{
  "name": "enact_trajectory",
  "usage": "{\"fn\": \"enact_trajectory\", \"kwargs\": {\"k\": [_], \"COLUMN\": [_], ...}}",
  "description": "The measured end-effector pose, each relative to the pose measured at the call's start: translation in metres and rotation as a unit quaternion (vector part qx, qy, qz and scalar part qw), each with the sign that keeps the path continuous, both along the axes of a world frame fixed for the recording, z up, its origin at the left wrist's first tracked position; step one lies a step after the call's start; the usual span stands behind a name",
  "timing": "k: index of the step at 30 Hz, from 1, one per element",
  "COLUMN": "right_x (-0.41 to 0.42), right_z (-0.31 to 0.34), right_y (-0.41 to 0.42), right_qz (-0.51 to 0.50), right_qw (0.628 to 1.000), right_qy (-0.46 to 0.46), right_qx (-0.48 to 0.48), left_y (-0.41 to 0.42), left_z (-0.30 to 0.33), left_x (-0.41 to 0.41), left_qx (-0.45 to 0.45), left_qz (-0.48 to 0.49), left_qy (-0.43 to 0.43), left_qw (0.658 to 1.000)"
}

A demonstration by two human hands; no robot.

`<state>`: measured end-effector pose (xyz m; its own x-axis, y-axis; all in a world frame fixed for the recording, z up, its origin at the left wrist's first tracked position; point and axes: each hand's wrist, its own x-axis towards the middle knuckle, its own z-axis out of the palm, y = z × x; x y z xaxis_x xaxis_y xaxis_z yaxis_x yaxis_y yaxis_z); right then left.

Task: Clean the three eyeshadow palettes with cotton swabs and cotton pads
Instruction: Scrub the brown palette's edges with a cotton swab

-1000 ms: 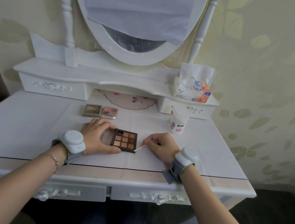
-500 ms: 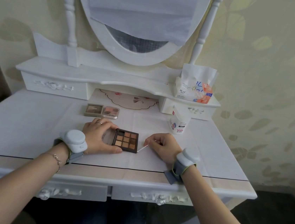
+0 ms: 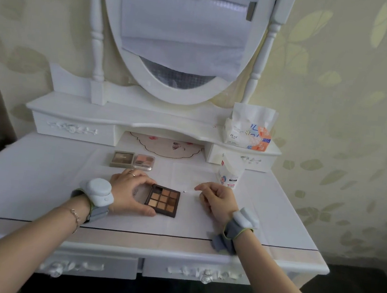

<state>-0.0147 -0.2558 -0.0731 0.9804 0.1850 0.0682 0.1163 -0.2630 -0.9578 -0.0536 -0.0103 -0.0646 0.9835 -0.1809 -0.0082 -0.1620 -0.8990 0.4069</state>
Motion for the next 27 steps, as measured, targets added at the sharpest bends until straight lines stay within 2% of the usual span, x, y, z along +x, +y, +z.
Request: {"fn": "enact_trajectory", "kwargs": {"k": [4, 10, 17, 20, 23, 27], "right_x": [0.003, 0.006, -0.006, -0.009, -0.007, -0.004], "right_z": [0.005, 0.008, 0.015, 0.020, 0.033, 0.042], "right_y": [-0.001, -0.020, -0.034, -0.031, -0.026, -0.021], "right_qz": [-0.024, -0.139, -0.129, -0.122, -0.115, -0.108], "right_qw": [0.999, 0.987, 0.965, 0.939, 0.895, 0.858], "right_qy": [0.020, 0.023, -0.018, -0.010, -0.013, 0.038], "right_qx": [-0.030, -0.078, -0.229, -0.321, -0.431, -0.500], "left_y": [0.000, -0.007, -0.019, -0.024, -0.035, -0.046], "left_z": [0.012, 0.029, 0.049, 0.052, 0.056, 0.063], "left_x": [0.005, 0.016, 0.022, 0.024, 0.024, 0.023], "left_qx": [0.049, 0.106, 0.188, 0.214, 0.245, 0.270], "left_qz": [-0.044, -0.089, -0.128, -0.138, -0.154, -0.176], "left_qy": [0.050, 0.098, 0.131, 0.138, 0.145, 0.149], "left_qw": [0.997, 0.985, 0.965, 0.957, 0.946, 0.935]}}
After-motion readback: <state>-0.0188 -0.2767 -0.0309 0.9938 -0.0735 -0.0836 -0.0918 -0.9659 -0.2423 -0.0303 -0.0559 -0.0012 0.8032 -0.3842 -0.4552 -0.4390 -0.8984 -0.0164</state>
